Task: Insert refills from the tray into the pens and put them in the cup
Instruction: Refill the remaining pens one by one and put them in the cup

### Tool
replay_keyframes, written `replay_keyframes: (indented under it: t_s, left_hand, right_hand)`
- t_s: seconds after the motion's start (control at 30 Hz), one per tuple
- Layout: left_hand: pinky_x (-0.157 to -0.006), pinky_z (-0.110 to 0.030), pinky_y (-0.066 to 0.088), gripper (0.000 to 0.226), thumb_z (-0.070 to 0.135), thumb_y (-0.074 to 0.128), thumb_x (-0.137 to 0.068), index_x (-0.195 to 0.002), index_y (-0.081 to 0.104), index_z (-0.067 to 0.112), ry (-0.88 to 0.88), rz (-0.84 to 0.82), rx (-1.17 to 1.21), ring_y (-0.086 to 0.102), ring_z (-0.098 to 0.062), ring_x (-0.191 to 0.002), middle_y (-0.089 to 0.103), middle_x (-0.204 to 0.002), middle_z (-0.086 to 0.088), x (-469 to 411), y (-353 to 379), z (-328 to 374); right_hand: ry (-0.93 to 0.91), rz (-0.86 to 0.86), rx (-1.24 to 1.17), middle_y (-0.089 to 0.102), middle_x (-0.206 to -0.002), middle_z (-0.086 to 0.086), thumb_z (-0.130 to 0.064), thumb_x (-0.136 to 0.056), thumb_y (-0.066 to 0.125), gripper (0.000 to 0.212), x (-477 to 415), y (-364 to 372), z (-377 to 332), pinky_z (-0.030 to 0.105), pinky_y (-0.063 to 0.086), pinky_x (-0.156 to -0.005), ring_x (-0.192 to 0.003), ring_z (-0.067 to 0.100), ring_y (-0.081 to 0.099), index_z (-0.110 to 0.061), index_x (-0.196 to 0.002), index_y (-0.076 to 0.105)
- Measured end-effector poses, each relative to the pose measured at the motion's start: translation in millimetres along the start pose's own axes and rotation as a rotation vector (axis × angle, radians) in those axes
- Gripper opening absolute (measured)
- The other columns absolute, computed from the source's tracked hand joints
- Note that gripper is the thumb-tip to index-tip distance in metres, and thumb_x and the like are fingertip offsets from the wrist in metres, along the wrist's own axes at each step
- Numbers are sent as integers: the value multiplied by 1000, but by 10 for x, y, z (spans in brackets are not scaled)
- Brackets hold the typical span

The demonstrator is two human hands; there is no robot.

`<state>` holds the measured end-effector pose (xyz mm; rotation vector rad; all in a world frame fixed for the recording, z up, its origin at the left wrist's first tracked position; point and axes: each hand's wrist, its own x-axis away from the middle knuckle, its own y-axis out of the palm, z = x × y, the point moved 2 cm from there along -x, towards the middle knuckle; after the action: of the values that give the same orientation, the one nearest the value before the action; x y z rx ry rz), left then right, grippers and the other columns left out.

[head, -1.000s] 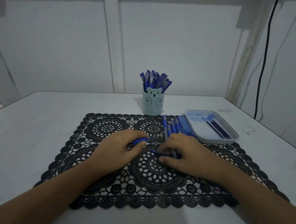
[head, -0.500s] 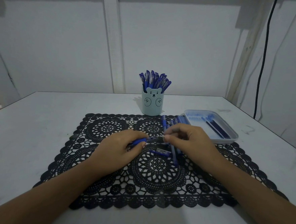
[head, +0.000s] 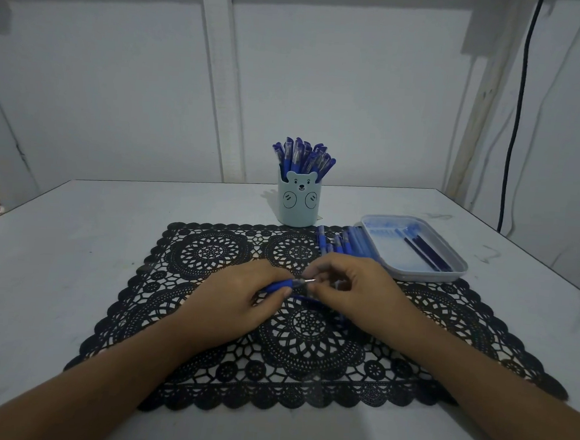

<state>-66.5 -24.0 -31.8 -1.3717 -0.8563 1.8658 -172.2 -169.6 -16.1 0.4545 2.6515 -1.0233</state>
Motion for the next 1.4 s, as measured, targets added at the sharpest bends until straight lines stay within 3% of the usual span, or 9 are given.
replay_keyframes:
  t_s: [0.1, 0.2, 0.33, 0.53, 0.73, 0.9, 1.03, 1.2, 1.4]
  left_hand:
    - [-60, -13, 39, 29, 37, 44, -89, -103, 64, 20, 18, 14, 0, 48, 0, -67, 55, -78, 13, 3, -6, 13]
    - [-62, -11, 38, 28, 35, 45, -90, -102, 64, 18, 48, 4, -20, 46, 2, -68, 53, -78, 13, -1, 8, 38]
    - [-63, -13, 40, 28, 35, 45, -90, -105, 63, 19, 43, 18, -7, 48, 2, -70, 57, -80, 12, 0, 8, 36]
    - [-62, -17, 42, 30, 35, 44, -90, -105, 63, 18, 26, 53, 2, 50, -1, -69, 58, -80, 10, -1, -1, 35]
    - [-63, -10, 37, 30, 35, 45, -90, -105, 64, 17, 40, 61, -4, 48, 2, -70, 55, -80, 13, -7, -2, 40]
    - [-62, -14, 41, 28, 33, 46, -90, -104, 64, 17, 72, 51, -18, 50, 1, -70, 56, -80, 13, 6, 0, 53]
    - [-62, -10, 38, 29, 33, 46, -90, -105, 64, 17, 63, 59, -9, 47, 3, -70, 53, -80, 16, 2, -5, 51]
    - [-61, -18, 43, 27, 32, 46, -90, -105, 64, 18, 88, 51, -30, 50, 1, -69, 58, -80, 12, 7, 7, 54]
    - [-61, -19, 44, 27, 32, 47, -90, -105, 64, 18, 84, 52, -16, 51, 1, -70, 59, -80, 11, 9, 11, 43]
  right_hand:
    - [4, 4, 20, 60, -66, -13, -23, -87, 60, 9, 3, 12, 7, 12, 42, -56, -61, -4, 54, -26, -79, 64]
    - [8, 1, 99, 58, -60, -5, -35, -92, 47, 30, 6, 45, 3, 27, 43, -56, -52, 4, 47, -26, -65, 56]
    - [-13, -78, 107, 59, -76, -6, -28, -89, 55, 3, 15, 30, 2, 12, 39, -56, -61, -2, 49, -27, -88, 53]
    - [-61, -111, 255, 61, -71, -1, -32, -92, 49, 16, 14, 63, 35, 23, 39, -55, -63, 13, 54, -25, -79, 54]
    - [-120, -84, 157, 59, -73, -7, -22, -88, 58, 14, 25, -19, 21, 15, 41, -56, -64, 2, 53, -31, -89, 48]
    - [-143, -29, 202, 62, -71, -5, -30, -90, 53, 16, 16, -16, 36, 31, 47, -64, -67, 9, 55, -20, -81, 62]
    - [-118, -83, 172, 59, -73, -6, -34, -87, 57, 14, 18, -17, 49, 20, 45, -61, -68, 7, 55, -27, -98, 52]
    - [-120, -75, 223, 60, -74, -5, -34, -91, 49, 22, 4, -16, 39, 26, 44, -63, -69, 8, 53, -17, -86, 61]
    - [-121, -124, 255, 60, -76, -6, -33, -91, 51, 14, 13, 3, 38, 21, 41, -60, -68, 7, 52, -20, -94, 57]
